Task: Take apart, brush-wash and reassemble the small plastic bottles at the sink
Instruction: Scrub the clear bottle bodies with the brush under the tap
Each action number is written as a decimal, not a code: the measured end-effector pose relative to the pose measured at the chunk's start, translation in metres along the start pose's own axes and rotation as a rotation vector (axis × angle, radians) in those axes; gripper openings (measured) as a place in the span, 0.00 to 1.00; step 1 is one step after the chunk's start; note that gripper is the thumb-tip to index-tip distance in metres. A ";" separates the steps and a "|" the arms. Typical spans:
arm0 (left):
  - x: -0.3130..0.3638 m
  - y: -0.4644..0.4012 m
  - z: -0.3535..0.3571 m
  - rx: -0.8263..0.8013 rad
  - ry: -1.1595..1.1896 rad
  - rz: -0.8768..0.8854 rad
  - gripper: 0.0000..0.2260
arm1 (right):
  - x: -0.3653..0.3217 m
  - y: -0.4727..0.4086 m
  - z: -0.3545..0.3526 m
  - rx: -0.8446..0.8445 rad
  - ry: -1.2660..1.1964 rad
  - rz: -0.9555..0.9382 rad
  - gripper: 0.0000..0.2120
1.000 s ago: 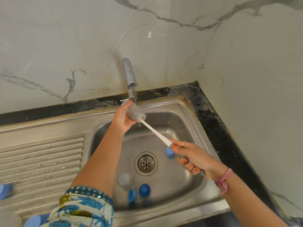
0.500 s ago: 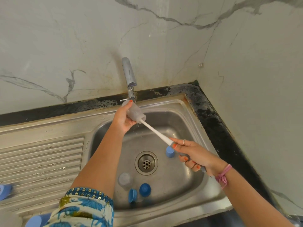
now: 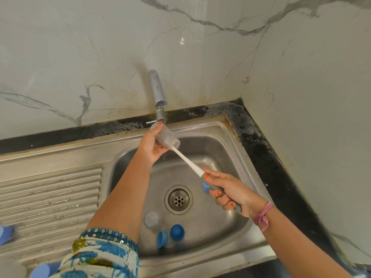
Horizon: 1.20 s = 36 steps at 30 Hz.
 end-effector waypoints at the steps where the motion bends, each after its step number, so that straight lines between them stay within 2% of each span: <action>1: 0.000 0.000 -0.001 0.005 -0.001 0.001 0.14 | -0.001 0.000 -0.002 0.008 0.010 -0.001 0.14; 4: 0.000 0.002 -0.002 0.016 0.003 0.010 0.16 | -0.001 0.002 0.004 -0.054 -0.145 0.031 0.14; 8: -0.003 0.004 -0.004 0.016 -0.024 0.000 0.18 | 0.000 0.001 -0.003 -0.009 0.016 0.015 0.14; 11: -0.006 0.005 -0.004 0.007 0.005 -0.010 0.15 | 0.004 0.002 0.003 -0.060 -0.152 0.036 0.14; 12: -0.005 0.006 -0.005 0.011 0.000 -0.010 0.15 | 0.006 0.003 0.003 -0.065 -0.120 0.040 0.15; 15: -0.004 0.007 -0.009 0.024 -0.014 -0.008 0.20 | -0.004 0.004 -0.010 0.076 0.315 -0.067 0.16; 17: -0.007 0.008 -0.007 0.008 0.015 -0.014 0.19 | -0.025 0.008 -0.014 0.206 0.568 -0.255 0.18; 20: -0.002 0.005 -0.005 0.029 -0.028 -0.008 0.19 | -0.034 0.014 -0.011 0.400 1.269 -0.462 0.24; 21: 0.001 0.004 -0.005 0.041 -0.058 -0.006 0.20 | -0.032 0.014 -0.014 0.452 1.370 -0.452 0.25; 22: 0.003 0.003 -0.005 0.051 -0.082 -0.008 0.19 | -0.029 0.012 -0.017 0.426 1.330 -0.415 0.25; 25: 0.005 0.003 -0.006 0.060 -0.046 -0.017 0.16 | -0.020 0.008 -0.011 0.105 0.785 -0.320 0.20; 26: 0.007 0.003 -0.005 0.048 -0.015 -0.011 0.14 | -0.021 0.009 -0.010 0.071 0.694 -0.320 0.19; 28: 0.011 0.003 -0.001 0.010 0.022 0.014 0.14 | -0.029 0.008 -0.017 0.153 0.710 -0.381 0.18; 30: 0.012 0.003 0.004 -0.001 -0.013 0.014 0.12 | -0.029 0.006 -0.020 0.237 0.936 -0.432 0.20; 31: 0.010 0.004 0.004 0.013 -0.033 0.004 0.09 | -0.028 0.006 -0.018 0.233 0.999 -0.437 0.21; 33: 0.007 0.003 -0.001 0.043 -0.006 -0.003 0.06 | -0.031 0.008 -0.013 0.174 0.968 -0.446 0.22; 36: 0.012 0.001 -0.008 0.045 0.079 0.031 0.08 | -0.037 0.013 -0.017 0.207 1.003 -0.498 0.22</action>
Point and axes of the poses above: each hand's wrist, its own y-axis away from the middle knuckle, its own z-axis out of the palm, x = y × z, the point moved 8 cm from there along -y, towards the middle knuckle
